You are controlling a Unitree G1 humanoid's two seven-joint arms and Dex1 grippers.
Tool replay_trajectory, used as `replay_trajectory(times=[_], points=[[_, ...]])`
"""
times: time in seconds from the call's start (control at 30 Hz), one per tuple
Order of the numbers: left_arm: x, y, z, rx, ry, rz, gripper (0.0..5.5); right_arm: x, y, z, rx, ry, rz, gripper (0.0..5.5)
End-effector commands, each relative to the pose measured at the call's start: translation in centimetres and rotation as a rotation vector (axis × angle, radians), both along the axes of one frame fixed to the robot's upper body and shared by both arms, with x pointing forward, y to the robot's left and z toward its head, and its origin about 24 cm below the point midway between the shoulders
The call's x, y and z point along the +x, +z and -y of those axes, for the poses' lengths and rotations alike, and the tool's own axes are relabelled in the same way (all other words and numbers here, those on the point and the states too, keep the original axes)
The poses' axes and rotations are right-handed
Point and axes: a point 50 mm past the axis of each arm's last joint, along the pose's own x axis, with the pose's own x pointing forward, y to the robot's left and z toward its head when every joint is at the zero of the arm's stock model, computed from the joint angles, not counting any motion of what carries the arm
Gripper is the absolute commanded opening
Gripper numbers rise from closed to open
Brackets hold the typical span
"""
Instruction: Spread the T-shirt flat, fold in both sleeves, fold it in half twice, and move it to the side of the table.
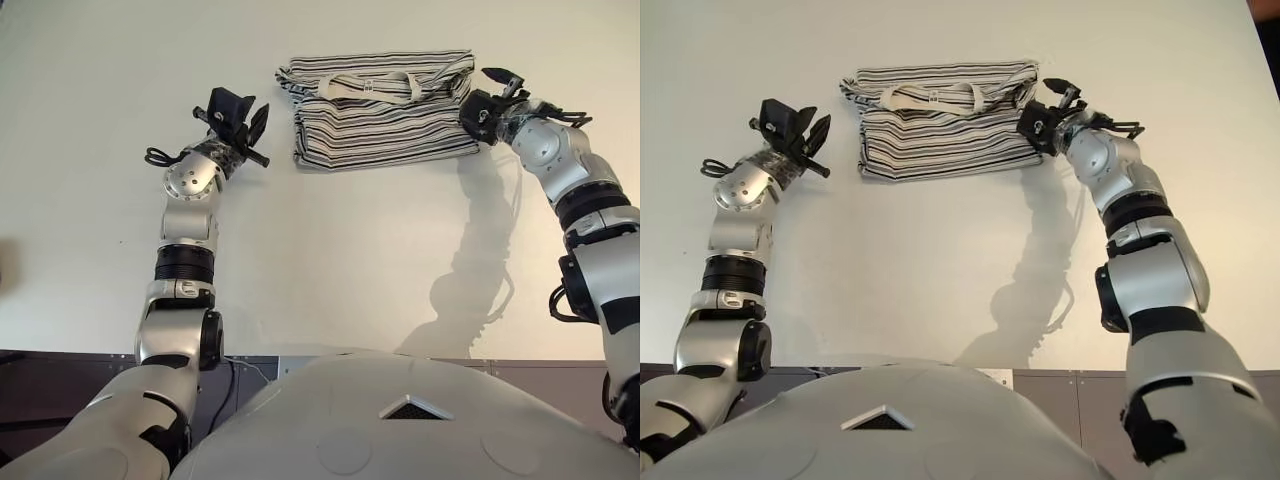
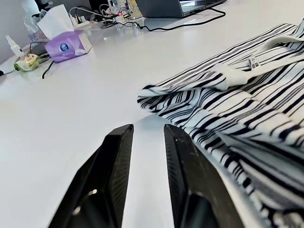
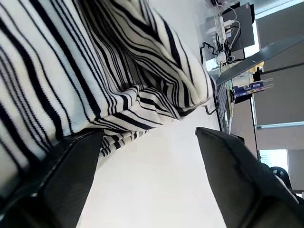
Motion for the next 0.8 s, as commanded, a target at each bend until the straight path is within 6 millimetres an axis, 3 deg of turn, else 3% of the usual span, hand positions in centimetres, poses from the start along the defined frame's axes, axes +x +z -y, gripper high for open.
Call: replay_trajectory(times=[0.03, 0.1, 0.17, 0.27, 0.37, 0.4, 0.47, 0.53, 0.67, 0.8], points=[[-1.5, 0.2, -0.3, 0.089, -0.012, 0.008, 1.18, -6.5, -3.5, -2.0, 0.072, 0.372, -0.357, 3.58], [-2.4, 1.0, -0.3, 0.112, -0.038, 0.035, 1.18, -10.3, -2.0, -2.3, 0.134, 0.517, -0.426, 3.58], [-3.3, 1.4, 0.2, 0.128, -0.088, 0.046, 1.18, -12.4, -0.4, -1.7, 0.157, 0.514, -0.432, 3.58], [-4.2, 0.3, 0.4, 0.126, -0.097, -0.012, 1.18, -11.2, 3.2, -1.2, 0.227, 0.408, -0.330, 3.58], [-4.5, -0.1, 0.9, 0.117, -0.132, -0.052, 1.18, -8.8, 8.2, -3.0, 0.447, 0.344, -0.191, 3.58], [-4.7, -0.1, 1.5, 0.111, -0.164, -0.062, 1.18, -8.3, 8.9, -4.0, 0.519, 0.332, -0.180, 3.58], [-5.3, -0.4, 3.0, 0.115, -0.252, -0.081, 1.18, -8.3, 8.5, -5.7, 0.567, 0.326, -0.223, 3.58], [-6.2, -0.9, 4.6, 0.121, -0.347, -0.109, 1.18, -9.0, 6.2, -7.2, 0.560, 0.307, -0.313, 3.58], [-7.5, -1.9, 5.5, 0.143, -0.426, -0.176, 1.18, -9.4, 3.6, -8.8, 0.544, 0.274, -0.387, 3.58], [-8.6, -3.0, 5.7, 0.209, -0.483, -0.242, 1.18, -6.9, 2.3, -8.3, 0.524, 0.101, -0.327, 3.58]])
